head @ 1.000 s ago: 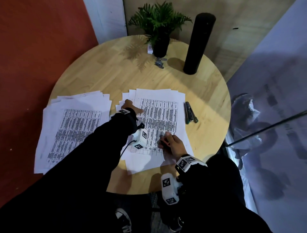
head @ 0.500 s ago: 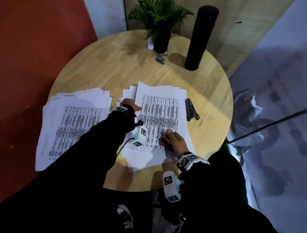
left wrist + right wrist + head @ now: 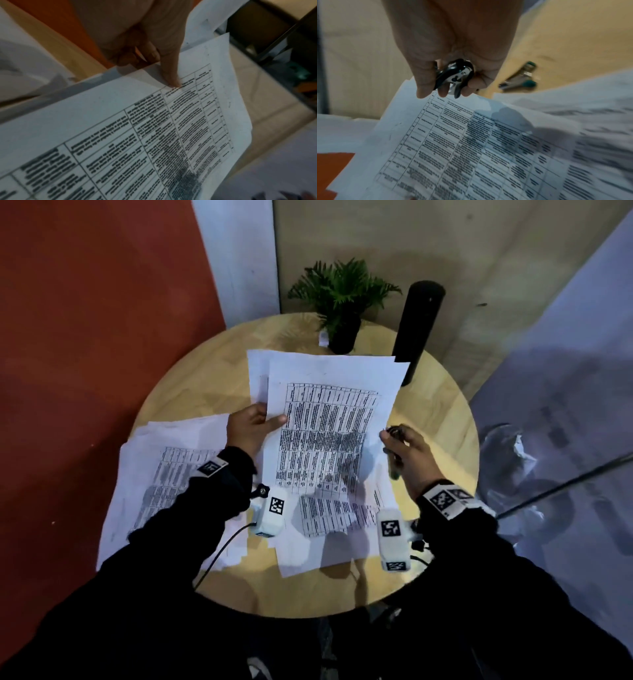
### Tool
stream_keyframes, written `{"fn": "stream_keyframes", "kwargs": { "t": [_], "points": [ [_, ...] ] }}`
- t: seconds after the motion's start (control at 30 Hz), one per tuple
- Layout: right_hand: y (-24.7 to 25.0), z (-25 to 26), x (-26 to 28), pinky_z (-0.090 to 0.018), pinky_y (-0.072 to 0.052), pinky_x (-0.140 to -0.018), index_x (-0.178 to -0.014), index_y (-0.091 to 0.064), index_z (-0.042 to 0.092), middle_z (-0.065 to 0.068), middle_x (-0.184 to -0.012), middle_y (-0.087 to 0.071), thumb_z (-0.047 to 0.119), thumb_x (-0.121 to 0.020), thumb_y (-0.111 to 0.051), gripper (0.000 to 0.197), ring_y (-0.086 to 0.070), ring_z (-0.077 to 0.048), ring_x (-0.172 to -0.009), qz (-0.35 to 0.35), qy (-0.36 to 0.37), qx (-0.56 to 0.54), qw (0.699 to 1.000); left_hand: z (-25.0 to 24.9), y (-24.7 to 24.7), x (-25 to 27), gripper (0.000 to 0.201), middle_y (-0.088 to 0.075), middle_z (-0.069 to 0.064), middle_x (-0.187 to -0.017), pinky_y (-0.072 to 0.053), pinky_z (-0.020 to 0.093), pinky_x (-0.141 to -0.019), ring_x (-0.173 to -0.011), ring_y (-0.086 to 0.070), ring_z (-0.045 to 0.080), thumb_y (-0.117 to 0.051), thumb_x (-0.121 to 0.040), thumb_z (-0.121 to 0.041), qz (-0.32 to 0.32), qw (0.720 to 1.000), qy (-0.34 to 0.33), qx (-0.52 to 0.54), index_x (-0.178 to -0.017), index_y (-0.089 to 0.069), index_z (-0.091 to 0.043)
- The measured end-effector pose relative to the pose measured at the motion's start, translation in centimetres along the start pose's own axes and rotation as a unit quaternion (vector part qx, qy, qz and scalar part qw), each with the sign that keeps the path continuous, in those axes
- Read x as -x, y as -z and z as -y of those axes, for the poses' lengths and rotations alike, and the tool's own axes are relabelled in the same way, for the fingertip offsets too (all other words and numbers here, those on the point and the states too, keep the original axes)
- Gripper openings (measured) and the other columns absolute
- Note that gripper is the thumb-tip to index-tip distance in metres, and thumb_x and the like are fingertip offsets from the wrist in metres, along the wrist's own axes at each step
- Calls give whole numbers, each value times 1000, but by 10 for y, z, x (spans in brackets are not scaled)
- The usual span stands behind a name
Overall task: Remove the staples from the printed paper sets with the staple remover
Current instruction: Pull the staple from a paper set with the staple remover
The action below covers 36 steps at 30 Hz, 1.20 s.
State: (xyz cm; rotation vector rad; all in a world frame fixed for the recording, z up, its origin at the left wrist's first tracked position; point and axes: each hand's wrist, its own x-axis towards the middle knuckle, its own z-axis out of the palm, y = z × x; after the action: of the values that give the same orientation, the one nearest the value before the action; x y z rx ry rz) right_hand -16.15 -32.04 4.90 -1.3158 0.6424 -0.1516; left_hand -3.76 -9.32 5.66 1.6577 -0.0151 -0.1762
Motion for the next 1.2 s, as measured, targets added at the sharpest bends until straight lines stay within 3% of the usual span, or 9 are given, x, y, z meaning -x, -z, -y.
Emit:
{"fn": "stream_keyframes", "kwargs": {
  "t": [0.1,0.33,0.5,0.63,0.77,0.9,1.0,1.07,1.2],
  "points": [
    [-7,50,0,-24,-30,-61,-89,-57,23,2,-110,-49,25,-80,-70,16,-50,-7,-79,39,56,-13,998,-32,11,8,20,-71,-15,-66,-51,14,-65,-63,-65,-3,-66,-75,13,32,999,-29,23,-83,-64,-5],
    [-19,134,28,-19,-30,-55,-67,-74,22,12,-65,-64,54,-27,-89,53,-50,0,-58,154,134,-84,975,-95,29,24,25,-71,-17,-70,-51,13,-71,-69,-64,-4,-66,-76,11,54,993,-106,23,-85,-66,-13],
    [-26,167,63,-16,-37,-55,-68,-71,22,11,-68,-64,39,-73,-71,18,-54,1,-63,146,178,-110,967,-135,40,42,26,-73,-14,-76,-51,18,-73,-73,-64,-1,-68,-77,5,43,987,-149,35,-85,-66,-19],
    [-31,184,92,-14,-47,-61,-76,-68,22,13,-75,-68,43,-70,-68,23,-61,4,-74,181,219,-105,953,-168,49,61,45,-63,4,-107,-46,38,-96,-101,-60,18,-86,-54,-34,4,977,-207,48,-88,-57,-31],
    [-32,202,117,-11,-45,-54,-73,-68,21,13,-70,-67,38,-71,-64,17,-61,6,-69,206,235,-122,942,-215,59,80,85,-48,-4,-91,-49,19,-74,-76,-54,-2,-82,-44,-25,-5,957,-242,162,-113,-33,-21],
    [-27,211,129,-14,-42,-55,-79,-63,20,13,-69,-66,34,-73,-61,15,-57,5,-62,201,244,-117,942,-252,68,99,110,-57,9,-107,-51,24,-86,-93,-61,11,-90,-38,-28,-13,950,-280,139,-129,-28,-22],
    [-25,211,132,-14,-44,-58,-85,-56,20,15,-69,-66,31,-77,-58,14,-59,6,-66,183,246,-117,945,-267,66,108,101,-57,0,-94,-49,14,-80,-82,-60,-7,-87,-56,-10,-6,946,-310,92,-136,-26,-14],
    [-28,207,135,-14,-47,-64,-83,-58,21,15,-71,-67,40,-68,-69,26,-62,7,-72,190,253,-116,942,-269,61,113,97,-52,-4,-88,-47,11,-74,-74,-58,-11,-84,-58,3,-8,947,-314,62,-136,-29,-13],
    [-35,202,139,-13,-51,-61,-76,-67,22,12,-76,-69,59,-29,-87,63,-64,4,-76,192,266,-145,933,-270,56,124,83,-54,-6,-92,-46,22,-81,-87,-55,7,-91,-39,-26,9,956,-295,3,-113,-54,-26]
  ]
}}
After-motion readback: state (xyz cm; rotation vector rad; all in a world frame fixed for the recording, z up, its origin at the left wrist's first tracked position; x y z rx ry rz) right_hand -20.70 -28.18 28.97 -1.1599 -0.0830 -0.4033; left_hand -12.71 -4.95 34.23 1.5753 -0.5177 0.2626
